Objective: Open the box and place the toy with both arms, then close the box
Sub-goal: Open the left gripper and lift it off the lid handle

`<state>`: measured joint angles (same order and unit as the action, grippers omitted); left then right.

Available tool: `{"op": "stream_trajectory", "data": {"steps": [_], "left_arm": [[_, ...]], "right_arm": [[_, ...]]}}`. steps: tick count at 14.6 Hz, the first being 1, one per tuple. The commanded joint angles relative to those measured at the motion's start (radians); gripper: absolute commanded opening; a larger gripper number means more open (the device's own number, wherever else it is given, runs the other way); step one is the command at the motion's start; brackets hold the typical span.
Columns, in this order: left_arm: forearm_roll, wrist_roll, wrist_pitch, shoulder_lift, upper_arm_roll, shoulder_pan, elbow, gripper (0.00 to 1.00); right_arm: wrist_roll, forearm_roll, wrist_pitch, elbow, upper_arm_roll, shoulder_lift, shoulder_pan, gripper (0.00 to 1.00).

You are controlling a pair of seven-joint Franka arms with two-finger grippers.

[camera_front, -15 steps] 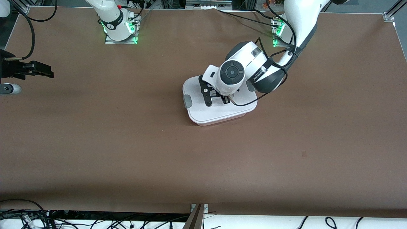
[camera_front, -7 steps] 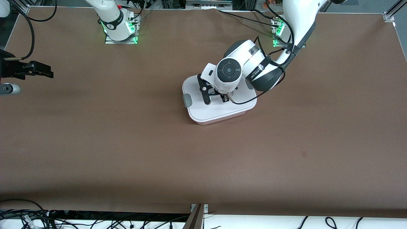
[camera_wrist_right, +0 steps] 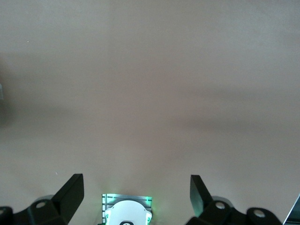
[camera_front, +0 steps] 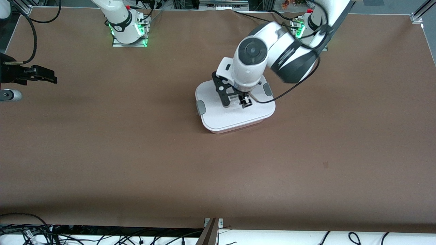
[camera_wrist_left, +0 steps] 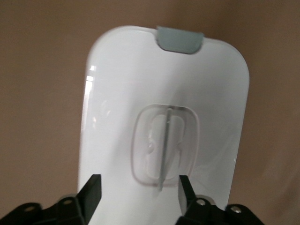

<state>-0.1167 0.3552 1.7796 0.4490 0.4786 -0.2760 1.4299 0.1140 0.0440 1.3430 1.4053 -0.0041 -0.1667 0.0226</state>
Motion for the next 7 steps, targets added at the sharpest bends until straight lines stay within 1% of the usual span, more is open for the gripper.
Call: {"op": "stream_trajectory", "data": {"steps": [1, 2, 3, 4, 5, 7], "left_arm": [[-0.020, -0.067, -0.113, -0.050, -0.055, 0.026, -0.121, 1.00], [-0.017, -0.070, -0.159, -0.049, -0.061, 0.038, -0.184, 1.00], [-0.015, -0.077, -0.192, -0.052, -0.083, 0.058, -0.215, 1.00], [-0.006, -0.103, -0.198, -0.093, -0.141, 0.057, -0.207, 1.00], [0.000, -0.149, -0.195, -0.136, -0.193, 0.052, -0.171, 1.00], [0.083, -0.212, -0.155, -0.287, -0.288, 0.052, 0.010, 1.00]], "right_arm": [[0.013, -0.018, -0.002, -0.014, 0.006, -0.005, 0.013, 1.00], [0.013, -0.018, -0.002, -0.014, 0.006, -0.005, 0.013, 1.00], [0.013, -0.018, -0.002, -0.014, 0.006, -0.005, 0.013, 1.00], [0.013, -0.018, -0.002, -0.014, 0.006, -0.005, 0.013, 1.00], [0.013, -0.018, -0.002, -0.014, 0.006, -0.005, 0.013, 1.00], [0.013, -0.018, -0.002, -0.014, 0.006, -0.005, 0.013, 1.00]]}}
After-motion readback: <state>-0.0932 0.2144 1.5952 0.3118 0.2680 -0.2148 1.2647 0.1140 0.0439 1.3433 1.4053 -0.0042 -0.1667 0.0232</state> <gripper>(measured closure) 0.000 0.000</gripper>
